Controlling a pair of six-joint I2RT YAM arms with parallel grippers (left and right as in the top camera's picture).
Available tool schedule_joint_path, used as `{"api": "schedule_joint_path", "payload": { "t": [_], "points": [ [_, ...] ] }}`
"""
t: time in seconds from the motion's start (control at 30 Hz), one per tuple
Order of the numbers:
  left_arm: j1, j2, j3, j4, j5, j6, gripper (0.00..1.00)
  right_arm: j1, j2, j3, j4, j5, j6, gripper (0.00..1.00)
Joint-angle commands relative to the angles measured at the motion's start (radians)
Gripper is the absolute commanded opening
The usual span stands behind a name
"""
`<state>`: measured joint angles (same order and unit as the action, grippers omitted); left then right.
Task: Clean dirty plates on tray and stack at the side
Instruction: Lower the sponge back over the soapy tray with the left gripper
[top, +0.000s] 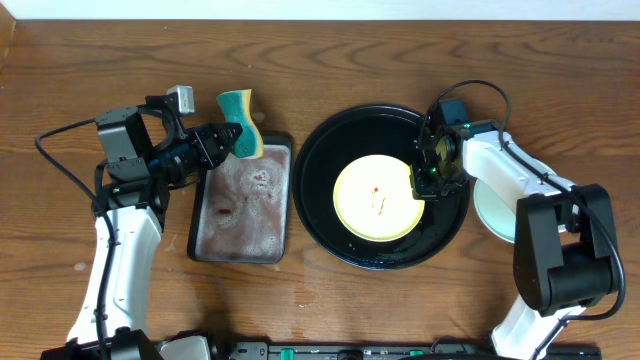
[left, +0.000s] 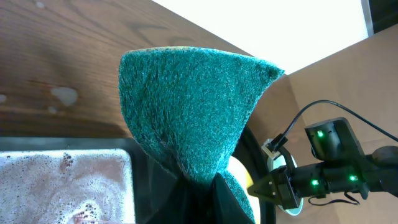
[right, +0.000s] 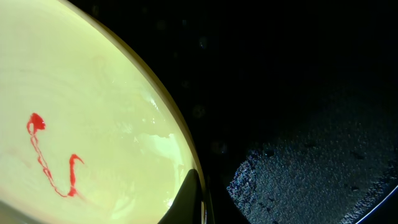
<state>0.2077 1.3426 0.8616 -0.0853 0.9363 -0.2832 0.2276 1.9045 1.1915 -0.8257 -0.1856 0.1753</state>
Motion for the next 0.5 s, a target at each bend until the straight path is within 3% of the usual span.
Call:
{"api": "schedule_joint_path", "payload": {
  "t": [0.0,0.27,0.47],
  "points": [
    [0.003,-0.011,0.015,0.005,0.005,0.025,0.07,0.01,-0.002,-0.012,0.003,0.009,-0.008,0.01],
    [-0.011,-0.011,0.015,0.002,-0.013,0.025,0.07,0.01,-0.002,-0.012,0.004,0.009,-0.008,0.01],
    [-0.101,-0.002,0.015,-0.086,-0.291,0.03,0.07,0.01,-0.002,-0.012,0.003,0.009,-0.008,0.01]
  ]
}}
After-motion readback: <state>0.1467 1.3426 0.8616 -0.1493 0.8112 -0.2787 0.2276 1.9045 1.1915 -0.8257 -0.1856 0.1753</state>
